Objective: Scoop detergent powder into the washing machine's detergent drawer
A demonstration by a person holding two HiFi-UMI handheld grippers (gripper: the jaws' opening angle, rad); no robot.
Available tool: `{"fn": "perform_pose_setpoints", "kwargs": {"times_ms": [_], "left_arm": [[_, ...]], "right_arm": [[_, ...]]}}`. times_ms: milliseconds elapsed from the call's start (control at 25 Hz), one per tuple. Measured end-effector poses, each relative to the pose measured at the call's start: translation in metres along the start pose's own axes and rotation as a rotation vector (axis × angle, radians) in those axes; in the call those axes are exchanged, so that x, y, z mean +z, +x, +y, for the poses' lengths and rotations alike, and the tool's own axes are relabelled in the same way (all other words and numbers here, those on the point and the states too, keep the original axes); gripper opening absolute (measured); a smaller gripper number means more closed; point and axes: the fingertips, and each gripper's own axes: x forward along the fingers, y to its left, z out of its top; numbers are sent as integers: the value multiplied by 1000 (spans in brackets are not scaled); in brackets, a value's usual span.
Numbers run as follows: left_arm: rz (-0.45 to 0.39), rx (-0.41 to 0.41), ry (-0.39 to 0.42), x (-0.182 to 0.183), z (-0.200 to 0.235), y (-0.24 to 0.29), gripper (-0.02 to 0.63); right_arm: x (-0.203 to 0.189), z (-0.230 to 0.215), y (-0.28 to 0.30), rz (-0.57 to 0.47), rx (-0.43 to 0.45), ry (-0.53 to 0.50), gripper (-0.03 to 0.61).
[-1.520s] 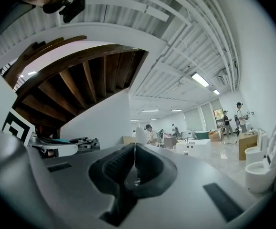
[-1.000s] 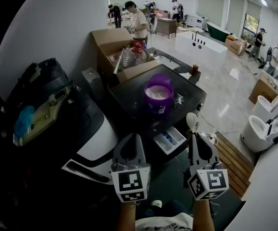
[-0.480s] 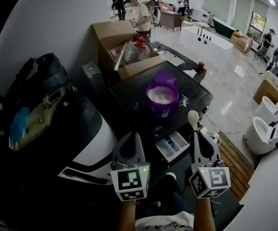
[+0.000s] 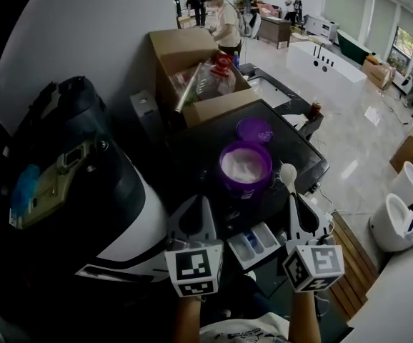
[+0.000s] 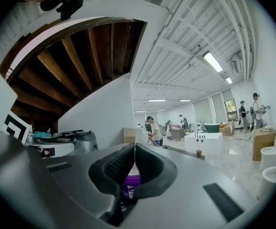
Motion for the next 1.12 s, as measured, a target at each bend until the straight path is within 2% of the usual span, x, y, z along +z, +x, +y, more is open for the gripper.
{"fn": "perform_pose_setpoints", "kwargs": {"times_ms": [240,520,840,1120], "left_arm": [[22,63,-5,7,0,44,2],[46,140,-9,9,5,82,2],[60,192,-14,5,3,106,2],[88,199,-14,-4,4,115,2]], "right_arm": [[-1,-20,55,67,86,4,20],[-2,-40,104,90,159,2,20],[-9,-51,134,107,219,-15,20],[-22,-51,146,145,229,-48,20]]}}
